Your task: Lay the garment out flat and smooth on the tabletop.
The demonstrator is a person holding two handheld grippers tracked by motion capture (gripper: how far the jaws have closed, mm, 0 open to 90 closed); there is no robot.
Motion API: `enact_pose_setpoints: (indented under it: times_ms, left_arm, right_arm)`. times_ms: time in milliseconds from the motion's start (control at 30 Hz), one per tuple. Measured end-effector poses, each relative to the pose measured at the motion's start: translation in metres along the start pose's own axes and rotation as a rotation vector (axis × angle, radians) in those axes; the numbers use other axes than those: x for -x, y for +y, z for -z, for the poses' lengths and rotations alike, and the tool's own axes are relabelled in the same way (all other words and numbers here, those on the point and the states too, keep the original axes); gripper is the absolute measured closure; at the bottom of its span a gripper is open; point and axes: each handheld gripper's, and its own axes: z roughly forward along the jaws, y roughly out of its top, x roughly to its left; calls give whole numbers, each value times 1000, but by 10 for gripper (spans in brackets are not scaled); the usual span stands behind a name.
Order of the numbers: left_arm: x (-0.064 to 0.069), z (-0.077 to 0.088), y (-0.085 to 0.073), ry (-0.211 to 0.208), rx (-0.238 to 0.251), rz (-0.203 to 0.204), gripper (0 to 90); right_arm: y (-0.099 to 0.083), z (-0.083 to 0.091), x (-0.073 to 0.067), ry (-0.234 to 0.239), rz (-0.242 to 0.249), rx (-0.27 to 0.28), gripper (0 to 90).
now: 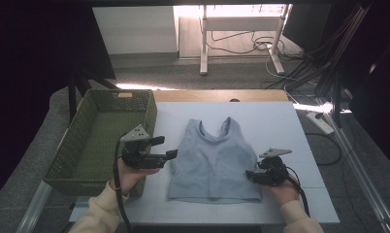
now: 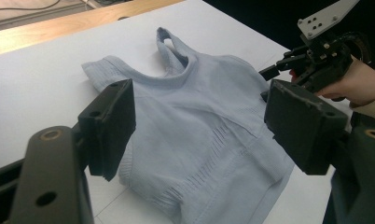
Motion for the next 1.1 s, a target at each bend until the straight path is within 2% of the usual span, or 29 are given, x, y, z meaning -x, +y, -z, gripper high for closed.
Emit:
enact_pose_setpoints:
  times_ms: [167,300,367,467,567,700,800,1100]
  left_arm:
    - [0,-1,0,-1,-3,-2,256]
    - [0,-1,-1,-1,-3,-2,256]
    - [0,0,-1,0,-2,-1,256]
    - [0,0,0,0,-2,-5,256]
    - [0,1,0,0,-1,-4,256]
    - [-1,2,0,2,2,-1,256]
    - [-1,2,-1,2,2,-1,256]
    - [0,3,0,2,3,-2,255]
  right_arm:
    - [-1,-1,0,31,-22,-20,506]
    - [-1,0,-2,45,5,-33,657]
    - [-1,0,-2,58,10,-37,759]
    - [0,1,-3,71,31,-43,835]
    - [2,3,-5,65,49,-45,848]
    - [3,10,-3,71,43,-33,851]
    - [3,15,1,59,41,-24,852]
    - [-5,28,12,43,-6,-20,853]
